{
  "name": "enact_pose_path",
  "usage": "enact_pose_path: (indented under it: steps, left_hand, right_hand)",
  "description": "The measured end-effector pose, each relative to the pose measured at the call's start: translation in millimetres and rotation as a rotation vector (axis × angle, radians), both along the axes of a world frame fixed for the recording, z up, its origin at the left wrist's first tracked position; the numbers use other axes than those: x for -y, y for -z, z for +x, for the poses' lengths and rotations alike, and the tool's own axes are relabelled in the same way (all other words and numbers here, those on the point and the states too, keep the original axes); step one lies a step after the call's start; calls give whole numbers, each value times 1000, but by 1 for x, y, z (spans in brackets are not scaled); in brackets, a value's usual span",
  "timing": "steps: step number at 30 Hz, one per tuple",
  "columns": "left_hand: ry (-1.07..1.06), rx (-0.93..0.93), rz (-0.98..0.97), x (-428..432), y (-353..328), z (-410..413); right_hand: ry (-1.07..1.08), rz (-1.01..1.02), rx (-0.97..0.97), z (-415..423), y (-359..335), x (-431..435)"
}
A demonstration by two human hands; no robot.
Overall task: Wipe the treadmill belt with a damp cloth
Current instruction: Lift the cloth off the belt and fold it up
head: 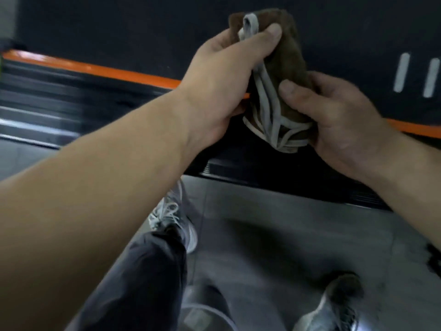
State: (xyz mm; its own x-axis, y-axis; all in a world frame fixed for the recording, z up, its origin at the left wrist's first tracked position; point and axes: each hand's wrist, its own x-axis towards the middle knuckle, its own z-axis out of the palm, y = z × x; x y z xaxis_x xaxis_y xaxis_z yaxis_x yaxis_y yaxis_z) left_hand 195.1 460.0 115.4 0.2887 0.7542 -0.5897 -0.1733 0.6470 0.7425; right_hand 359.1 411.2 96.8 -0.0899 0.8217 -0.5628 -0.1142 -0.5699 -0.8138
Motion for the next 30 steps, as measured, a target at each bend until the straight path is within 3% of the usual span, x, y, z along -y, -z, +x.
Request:
enact_pose_path:
  steps: [7,12,18,24,27,30]
  left_hand:
    - [62,47,-101,-79,9,-83]
    - [76,53,-111,-114,5,-102]
    - [113,39,-134,-127,-13,-121]
    - [16,86,-189,-113,-40,-177]
    - [22,67,-224,-112,-43,-214]
    - [178,-7,-191,-109,-45,-247]
  right_hand:
    - [32,-41,46,-83,5,-62]
    - [151,-114,29,-107,3,-84]
    - [130,-126,124,-128,-21,-98]
    - [349,-300,-347,-183,-53,-88]
    - [432,-316,-432,-213,-60,-73]
    - [582,-278,-383,-245,-66,-52]
